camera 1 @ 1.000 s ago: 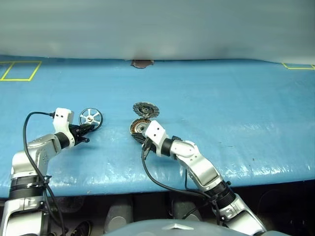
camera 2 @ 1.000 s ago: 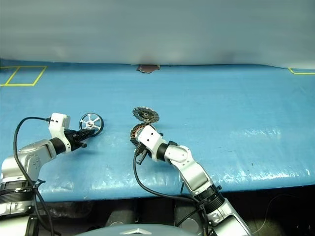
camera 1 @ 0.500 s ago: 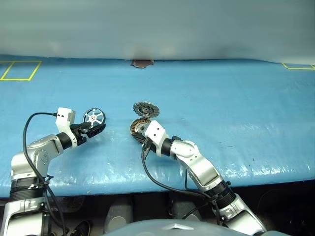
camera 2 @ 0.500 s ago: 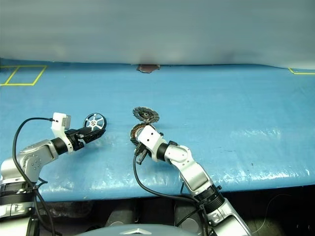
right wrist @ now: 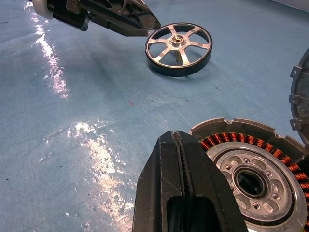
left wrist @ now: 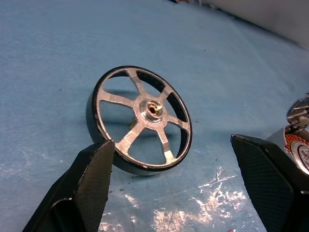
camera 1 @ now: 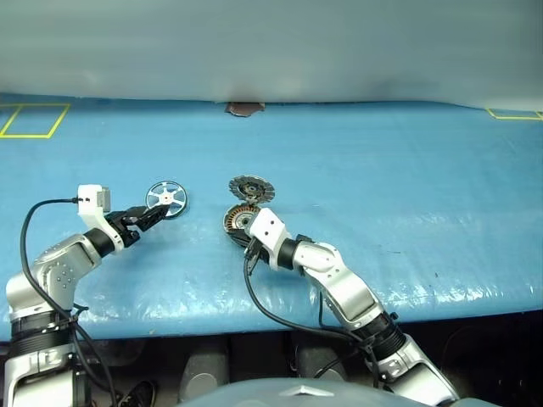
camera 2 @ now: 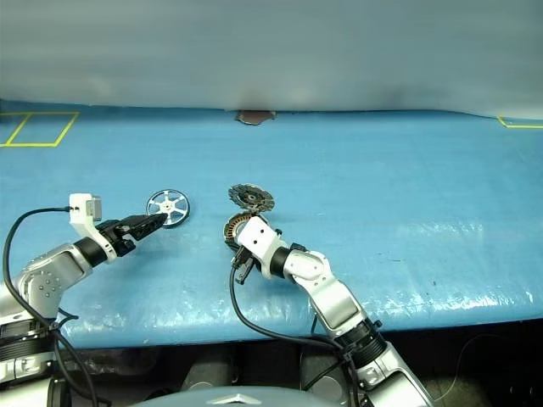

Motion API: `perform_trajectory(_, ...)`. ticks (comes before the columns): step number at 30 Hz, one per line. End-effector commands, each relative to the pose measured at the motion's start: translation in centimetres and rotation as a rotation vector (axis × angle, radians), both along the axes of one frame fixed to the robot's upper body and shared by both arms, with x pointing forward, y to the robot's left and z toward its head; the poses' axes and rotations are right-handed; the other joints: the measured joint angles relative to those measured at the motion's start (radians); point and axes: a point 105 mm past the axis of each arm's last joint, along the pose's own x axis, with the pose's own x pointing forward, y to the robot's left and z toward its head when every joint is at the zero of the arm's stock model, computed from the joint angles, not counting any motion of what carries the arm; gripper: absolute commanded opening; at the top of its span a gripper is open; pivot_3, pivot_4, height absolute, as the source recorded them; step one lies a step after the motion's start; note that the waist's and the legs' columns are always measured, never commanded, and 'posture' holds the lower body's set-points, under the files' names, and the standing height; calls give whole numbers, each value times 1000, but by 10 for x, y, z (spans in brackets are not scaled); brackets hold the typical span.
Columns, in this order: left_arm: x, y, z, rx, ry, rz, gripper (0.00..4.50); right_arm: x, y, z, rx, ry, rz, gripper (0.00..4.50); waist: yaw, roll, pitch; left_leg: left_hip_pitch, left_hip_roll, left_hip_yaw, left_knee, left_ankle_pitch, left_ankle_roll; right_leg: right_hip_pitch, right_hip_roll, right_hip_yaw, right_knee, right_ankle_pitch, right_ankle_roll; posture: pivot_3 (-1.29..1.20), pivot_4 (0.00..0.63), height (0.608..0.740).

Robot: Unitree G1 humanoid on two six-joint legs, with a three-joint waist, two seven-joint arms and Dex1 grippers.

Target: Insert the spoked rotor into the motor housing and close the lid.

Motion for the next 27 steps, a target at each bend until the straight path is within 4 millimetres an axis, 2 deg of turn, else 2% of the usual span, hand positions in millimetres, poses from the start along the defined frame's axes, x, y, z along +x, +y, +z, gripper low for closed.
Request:
perform_trajectory(1, 1, 0, 13, -2, -51, -3, 4180, 0, 4, 13, 32, -47, 18, 0, 0, 0, 0, 0, 0, 0, 0, 0, 0, 0, 0, 0, 0, 0, 0, 0, 150, 740)
perform_trajectory(7, 10, 1, 24, -46, -117, 35, 4180, 0, 3, 12, 29, -46, 17, 0, 1, 0, 0, 0, 0, 0, 0, 0, 0, 0, 0, 0, 0, 0, 0, 0, 150, 740)
perform_trajectory(14, 20, -10, 31, 43, -154, -6, 4180, -1, 2, 12, 29, -45, 8, 0, 3, -1, 0, 0, 0, 0, 0, 0, 0, 0, 0, 0, 0, 0, 0, 0, 150, 740)
perform_trajectory(22, 19, 0, 45, 99, -206, 13, 4180, -1, 0, 11, 30, -44, -3, 0, 0, -1, 0, 0, 0, 0, 0, 0, 0, 0, 0, 0, 0, 0, 0, 0, 150, 740)
perform_trajectory(27, 22, 0, 65, 58, -309, 32, 4180, 0, 1, 11, 28, -43, 0, 0, 2, -1, 0, 0, 0, 0, 0, 0, 0, 0, 0, 0, 0, 0, 0, 0, 150, 740)
